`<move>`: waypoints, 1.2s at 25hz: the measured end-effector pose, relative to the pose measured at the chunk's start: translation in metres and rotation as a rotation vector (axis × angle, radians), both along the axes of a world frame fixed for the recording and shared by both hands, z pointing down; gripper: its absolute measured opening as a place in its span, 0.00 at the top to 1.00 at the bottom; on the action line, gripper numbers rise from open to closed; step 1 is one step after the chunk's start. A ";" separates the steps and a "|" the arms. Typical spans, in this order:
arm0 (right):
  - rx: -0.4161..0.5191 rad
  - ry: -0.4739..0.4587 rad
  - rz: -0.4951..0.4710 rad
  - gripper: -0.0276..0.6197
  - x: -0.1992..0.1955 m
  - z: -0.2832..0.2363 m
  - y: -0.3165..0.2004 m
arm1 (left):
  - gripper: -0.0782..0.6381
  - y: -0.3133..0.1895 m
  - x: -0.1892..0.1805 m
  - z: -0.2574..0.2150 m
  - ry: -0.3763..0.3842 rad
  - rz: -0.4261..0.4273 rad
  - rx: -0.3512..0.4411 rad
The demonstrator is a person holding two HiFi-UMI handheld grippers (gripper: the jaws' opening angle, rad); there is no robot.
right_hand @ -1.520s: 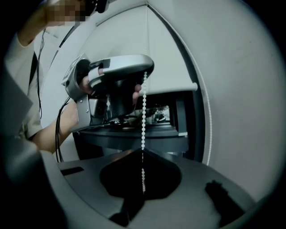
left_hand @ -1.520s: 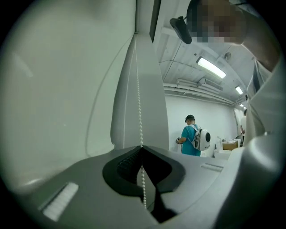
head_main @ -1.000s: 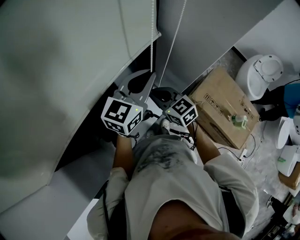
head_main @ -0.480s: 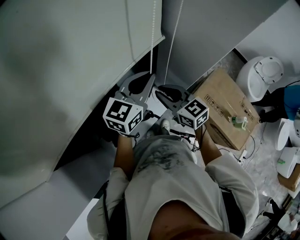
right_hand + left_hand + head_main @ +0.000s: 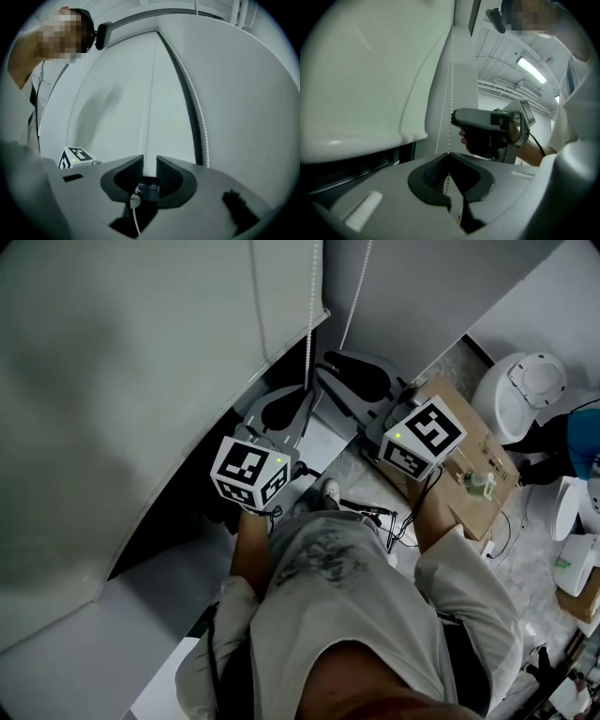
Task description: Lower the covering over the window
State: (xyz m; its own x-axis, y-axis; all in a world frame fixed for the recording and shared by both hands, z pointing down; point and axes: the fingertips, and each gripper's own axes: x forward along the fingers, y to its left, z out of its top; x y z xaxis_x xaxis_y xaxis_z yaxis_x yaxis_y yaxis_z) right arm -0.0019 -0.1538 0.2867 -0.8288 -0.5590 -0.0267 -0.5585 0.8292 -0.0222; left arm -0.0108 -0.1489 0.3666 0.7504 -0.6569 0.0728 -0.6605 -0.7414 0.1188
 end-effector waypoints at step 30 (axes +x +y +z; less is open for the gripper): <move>-0.005 0.060 -0.074 0.93 -0.031 0.011 -0.005 | 0.88 0.003 -0.003 0.058 -0.071 -0.033 -0.104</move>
